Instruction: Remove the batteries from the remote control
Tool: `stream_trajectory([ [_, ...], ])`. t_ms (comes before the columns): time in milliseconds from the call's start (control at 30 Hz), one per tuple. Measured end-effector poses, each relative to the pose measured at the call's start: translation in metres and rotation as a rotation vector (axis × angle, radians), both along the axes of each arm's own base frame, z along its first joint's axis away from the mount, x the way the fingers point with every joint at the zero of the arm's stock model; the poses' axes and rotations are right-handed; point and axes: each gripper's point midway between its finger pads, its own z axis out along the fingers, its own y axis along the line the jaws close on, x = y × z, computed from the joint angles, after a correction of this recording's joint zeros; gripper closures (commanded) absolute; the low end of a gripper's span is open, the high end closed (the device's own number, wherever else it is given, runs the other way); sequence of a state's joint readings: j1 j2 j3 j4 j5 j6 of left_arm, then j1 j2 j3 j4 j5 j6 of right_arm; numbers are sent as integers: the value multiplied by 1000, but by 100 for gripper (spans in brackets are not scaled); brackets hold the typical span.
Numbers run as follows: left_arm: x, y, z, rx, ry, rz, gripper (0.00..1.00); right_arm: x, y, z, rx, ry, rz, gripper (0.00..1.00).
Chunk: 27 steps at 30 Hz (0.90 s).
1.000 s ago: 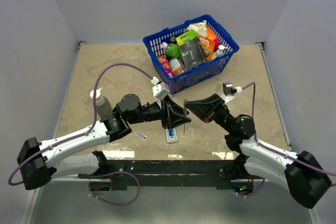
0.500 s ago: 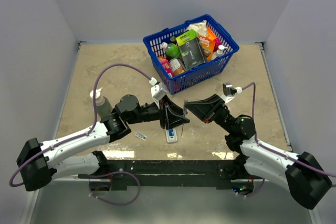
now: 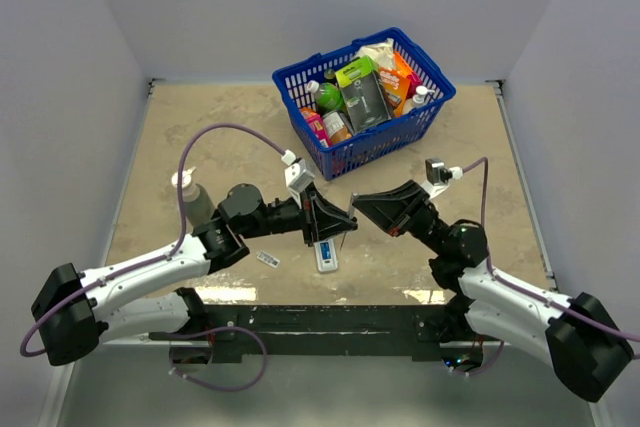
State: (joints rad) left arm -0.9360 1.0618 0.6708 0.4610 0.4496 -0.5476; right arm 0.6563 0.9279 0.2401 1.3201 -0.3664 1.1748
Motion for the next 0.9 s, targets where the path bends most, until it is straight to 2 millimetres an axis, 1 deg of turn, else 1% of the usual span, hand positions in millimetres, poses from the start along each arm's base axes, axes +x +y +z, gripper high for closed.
stream_trajectory([
  [100, -2, 0, 4, -11, -10, -11, 100, -5, -2, 5, -3, -35, -5, 82],
  [133, -3, 1, 5, -14, -16, -15, 100, -7, -3, 6, -9, -45, -6, 71],
  [200, -3, 3, 6, -10, -31, -7, 100, -7, -2, 10, -41, -46, -15, 61],
  [267, 3, 7, 2, 17, -46, 32, 100, 1, -1, 20, -88, -34, -59, 46],
  [300, 7, 10, -2, 35, -52, 56, 100, 6, -1, 29, -115, -33, -91, 41],
  [367, 16, 16, -12, 88, -71, 116, 100, 20, -3, 50, -182, -30, -175, 36],
  [433, 25, 23, -23, 144, -92, 171, 100, 31, -7, 67, -248, -30, -247, 35],
  [500, 33, 31, -33, 200, -108, 220, 100, 42, -9, 73, -331, -16, -304, 35],
  [533, 37, 35, -39, 230, -119, 244, 100, 46, -9, 72, -366, -7, -320, 36],
  [600, 43, 41, -47, 283, -134, 276, 100, 53, -6, 63, -446, 15, -324, 37],
  [700, 50, 49, -55, 346, -156, 317, 100, 63, 8, 39, -575, 63, -281, 38],
  [800, 54, 53, -58, 378, -171, 341, 100, 72, 22, 3, -690, 131, -220, 39],
  [833, 56, 55, -59, 388, -174, 347, 100, 73, 25, -14, -735, 163, -194, 39],
  [900, 56, 57, -62, 404, -176, 353, 100, 72, 27, -35, -795, 203, -160, 39],
])
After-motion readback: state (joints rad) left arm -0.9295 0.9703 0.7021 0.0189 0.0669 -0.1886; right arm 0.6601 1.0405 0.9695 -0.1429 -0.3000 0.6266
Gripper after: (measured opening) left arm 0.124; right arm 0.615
